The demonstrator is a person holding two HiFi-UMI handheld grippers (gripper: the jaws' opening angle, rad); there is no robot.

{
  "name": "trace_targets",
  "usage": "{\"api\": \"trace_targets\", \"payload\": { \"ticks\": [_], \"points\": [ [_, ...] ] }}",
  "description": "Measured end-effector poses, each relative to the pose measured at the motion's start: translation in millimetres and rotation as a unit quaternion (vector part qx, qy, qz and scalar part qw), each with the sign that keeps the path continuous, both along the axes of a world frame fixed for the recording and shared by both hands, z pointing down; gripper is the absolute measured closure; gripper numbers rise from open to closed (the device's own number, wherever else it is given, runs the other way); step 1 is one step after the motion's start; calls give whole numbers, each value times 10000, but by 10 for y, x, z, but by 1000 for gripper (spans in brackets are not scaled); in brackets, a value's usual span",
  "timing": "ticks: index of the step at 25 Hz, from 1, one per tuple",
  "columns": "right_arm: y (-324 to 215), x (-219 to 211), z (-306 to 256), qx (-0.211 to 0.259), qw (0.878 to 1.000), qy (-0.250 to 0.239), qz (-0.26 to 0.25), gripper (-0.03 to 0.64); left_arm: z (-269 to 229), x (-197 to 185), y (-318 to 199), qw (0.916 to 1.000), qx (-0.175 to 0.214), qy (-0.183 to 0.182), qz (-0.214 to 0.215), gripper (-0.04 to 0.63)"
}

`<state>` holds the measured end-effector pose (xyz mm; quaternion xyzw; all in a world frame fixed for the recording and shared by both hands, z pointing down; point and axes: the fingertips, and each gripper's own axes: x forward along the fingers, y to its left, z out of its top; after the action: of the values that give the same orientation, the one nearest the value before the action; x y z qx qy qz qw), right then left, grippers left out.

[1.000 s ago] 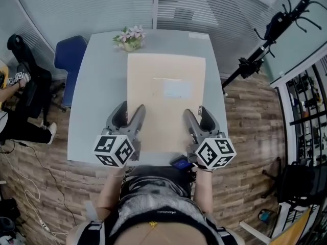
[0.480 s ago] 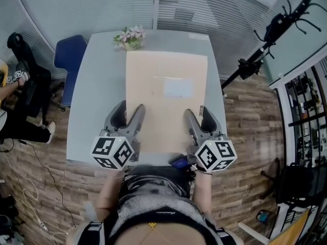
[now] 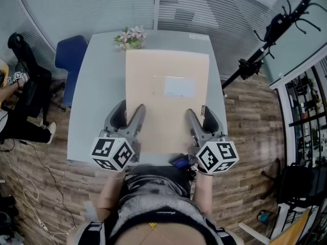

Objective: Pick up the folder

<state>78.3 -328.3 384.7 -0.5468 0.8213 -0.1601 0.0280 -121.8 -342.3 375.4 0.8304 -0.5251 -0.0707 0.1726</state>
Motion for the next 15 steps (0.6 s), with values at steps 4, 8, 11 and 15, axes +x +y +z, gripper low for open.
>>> {"api": "trace_targets", "payload": {
  "ticks": [4, 8, 11, 15],
  "points": [
    [12, -12, -30, 49, 10000, 10, -4, 368, -31, -13, 18, 10000, 41, 1, -12, 345],
    [38, -14, -56, 55, 10000, 62, -3, 368, -36, -8, 43, 10000, 40, 34, -5, 347],
    [46, -8, -68, 78, 9999, 77, 18, 370, -54, -3, 42, 10000, 51, 37, 21, 347],
    [36, -1, -104, 100, 9999, 106, 18, 370, -87, 11, 38, 10000, 77, 38, 12, 345]
  ]
}}
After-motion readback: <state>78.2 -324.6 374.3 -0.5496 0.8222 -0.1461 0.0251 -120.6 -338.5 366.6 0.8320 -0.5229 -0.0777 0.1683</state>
